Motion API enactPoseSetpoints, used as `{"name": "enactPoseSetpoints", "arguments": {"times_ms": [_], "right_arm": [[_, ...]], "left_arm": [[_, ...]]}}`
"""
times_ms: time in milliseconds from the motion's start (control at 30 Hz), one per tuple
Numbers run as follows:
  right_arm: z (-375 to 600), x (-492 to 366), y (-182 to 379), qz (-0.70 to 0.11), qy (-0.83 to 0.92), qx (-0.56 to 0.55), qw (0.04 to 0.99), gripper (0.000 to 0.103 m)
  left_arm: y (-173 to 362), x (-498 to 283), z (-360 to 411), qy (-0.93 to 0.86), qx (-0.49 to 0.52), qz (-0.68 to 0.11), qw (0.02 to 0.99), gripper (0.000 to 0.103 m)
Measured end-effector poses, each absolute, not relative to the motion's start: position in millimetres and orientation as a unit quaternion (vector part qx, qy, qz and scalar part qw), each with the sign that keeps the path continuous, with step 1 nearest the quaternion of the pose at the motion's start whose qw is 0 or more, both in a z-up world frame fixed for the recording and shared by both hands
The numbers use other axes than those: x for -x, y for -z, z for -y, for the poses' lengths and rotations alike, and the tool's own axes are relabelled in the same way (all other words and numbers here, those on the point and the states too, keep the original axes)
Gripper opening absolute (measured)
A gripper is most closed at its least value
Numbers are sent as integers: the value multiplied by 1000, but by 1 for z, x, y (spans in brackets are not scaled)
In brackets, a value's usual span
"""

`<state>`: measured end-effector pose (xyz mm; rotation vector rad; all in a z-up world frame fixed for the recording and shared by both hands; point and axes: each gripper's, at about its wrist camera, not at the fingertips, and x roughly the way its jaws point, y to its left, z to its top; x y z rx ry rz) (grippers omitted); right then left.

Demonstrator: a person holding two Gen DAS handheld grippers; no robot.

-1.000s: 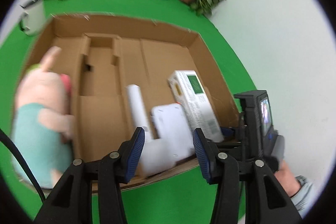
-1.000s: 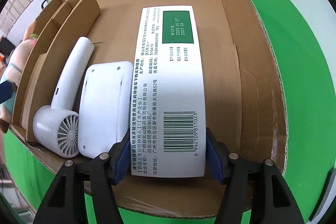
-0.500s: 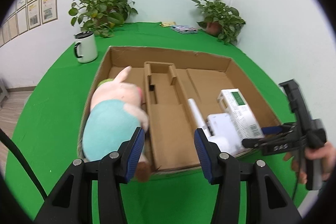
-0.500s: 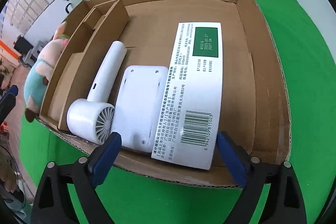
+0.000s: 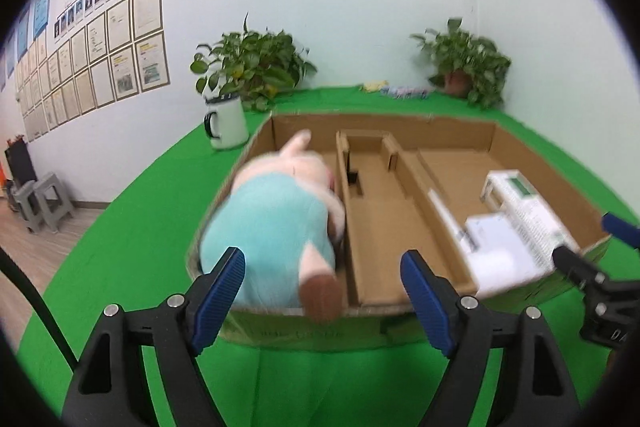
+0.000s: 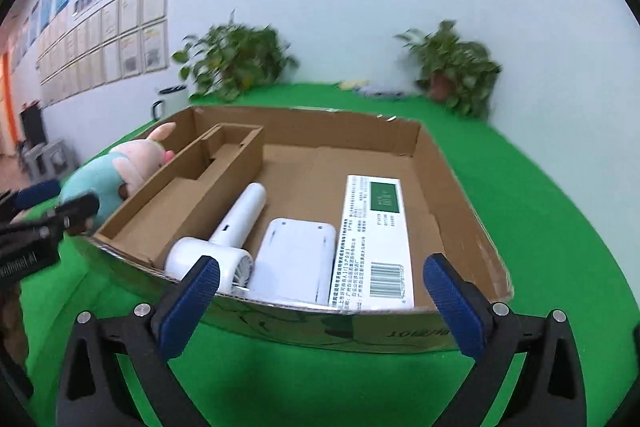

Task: Organize objects

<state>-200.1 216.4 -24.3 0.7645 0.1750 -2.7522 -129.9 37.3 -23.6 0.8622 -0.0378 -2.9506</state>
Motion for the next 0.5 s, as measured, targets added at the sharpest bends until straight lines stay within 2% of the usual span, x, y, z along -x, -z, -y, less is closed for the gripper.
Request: {"name": "enactPoseSetpoints", "arguments": {"times_ms": [133,500], "right_arm": [[-209,208,42,-50,959,-254,113,103],[-203,216,48,-52,957,-261,116,103]], "left_arm": [[36,130,-41,964,-261,8,54,82],[40,132,-43,965,-256,8,53,90]]}}
